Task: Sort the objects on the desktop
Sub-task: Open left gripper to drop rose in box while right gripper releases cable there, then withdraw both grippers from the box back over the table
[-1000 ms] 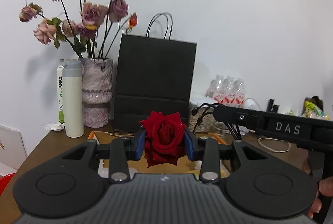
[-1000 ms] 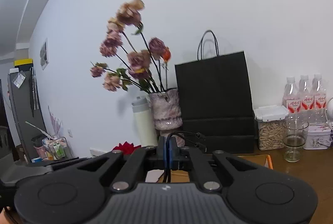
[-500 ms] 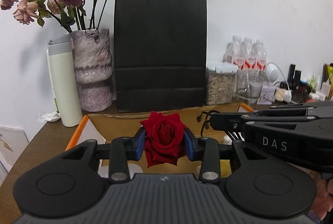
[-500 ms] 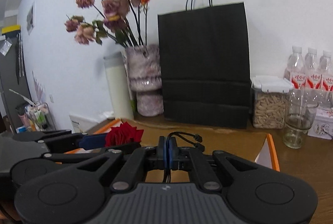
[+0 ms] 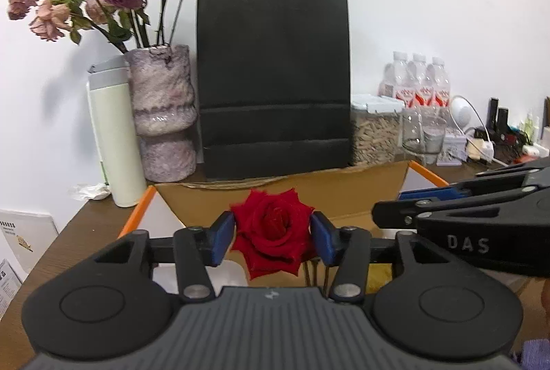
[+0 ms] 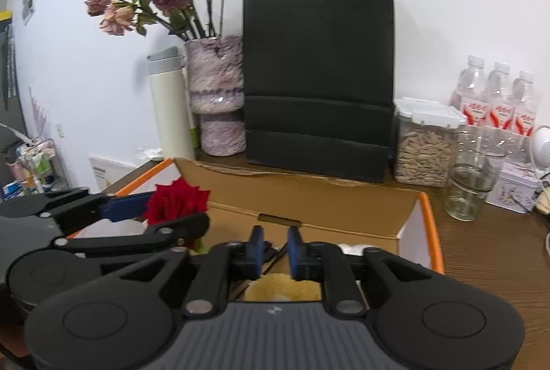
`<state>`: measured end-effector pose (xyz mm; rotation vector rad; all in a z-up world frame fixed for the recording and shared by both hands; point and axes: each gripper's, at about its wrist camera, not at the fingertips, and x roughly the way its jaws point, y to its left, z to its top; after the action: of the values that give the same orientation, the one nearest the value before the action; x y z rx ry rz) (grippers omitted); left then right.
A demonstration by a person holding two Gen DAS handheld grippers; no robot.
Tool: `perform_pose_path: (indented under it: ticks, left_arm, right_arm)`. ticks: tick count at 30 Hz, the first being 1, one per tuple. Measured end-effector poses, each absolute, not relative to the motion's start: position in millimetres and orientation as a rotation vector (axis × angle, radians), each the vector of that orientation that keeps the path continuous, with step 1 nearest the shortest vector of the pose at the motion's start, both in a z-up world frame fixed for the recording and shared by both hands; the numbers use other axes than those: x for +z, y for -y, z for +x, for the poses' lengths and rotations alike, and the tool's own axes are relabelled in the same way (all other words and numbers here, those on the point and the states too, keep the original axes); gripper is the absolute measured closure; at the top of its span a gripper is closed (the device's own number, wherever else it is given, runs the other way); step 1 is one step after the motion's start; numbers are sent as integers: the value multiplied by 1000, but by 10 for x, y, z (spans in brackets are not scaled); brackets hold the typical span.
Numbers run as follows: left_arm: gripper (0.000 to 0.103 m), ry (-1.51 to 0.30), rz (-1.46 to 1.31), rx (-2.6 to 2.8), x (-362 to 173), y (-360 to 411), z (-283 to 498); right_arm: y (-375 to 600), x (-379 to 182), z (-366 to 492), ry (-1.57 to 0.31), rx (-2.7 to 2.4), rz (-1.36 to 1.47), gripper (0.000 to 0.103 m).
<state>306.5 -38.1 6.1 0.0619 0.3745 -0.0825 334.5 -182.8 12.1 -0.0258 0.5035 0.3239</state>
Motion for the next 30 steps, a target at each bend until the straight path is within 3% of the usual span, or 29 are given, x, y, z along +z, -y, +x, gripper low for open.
perform_pose_path:
  ticks: [2, 6, 8, 9, 10, 30]
  left_arm:
    - [46, -357, 42, -79, 92, 348, 3046]
    - [18, -314, 9, -13, 162, 282, 2995]
    - [10, -304, -8, 7, 204, 250, 2979]
    - [1, -302, -20, 20, 224, 236, 2966]
    - [0, -293, -33, 26, 245, 220, 2946]
    - [0, -239, 6, -23, 453, 81, 1870]
  right_arm:
    - [1858, 164, 3319, -488, 301, -33, 62]
    - [1950, 268, 3274, -458, 267, -22, 39]
    - [2006, 318, 3246, -442, 257, -10, 10]
    - [2030, 338, 3235, -436, 254, -4, 5]
    - [2059, 364, 3213, -428, 253, 6, 0]
    - [2260, 376, 2190, -402, 250, -10, 0]
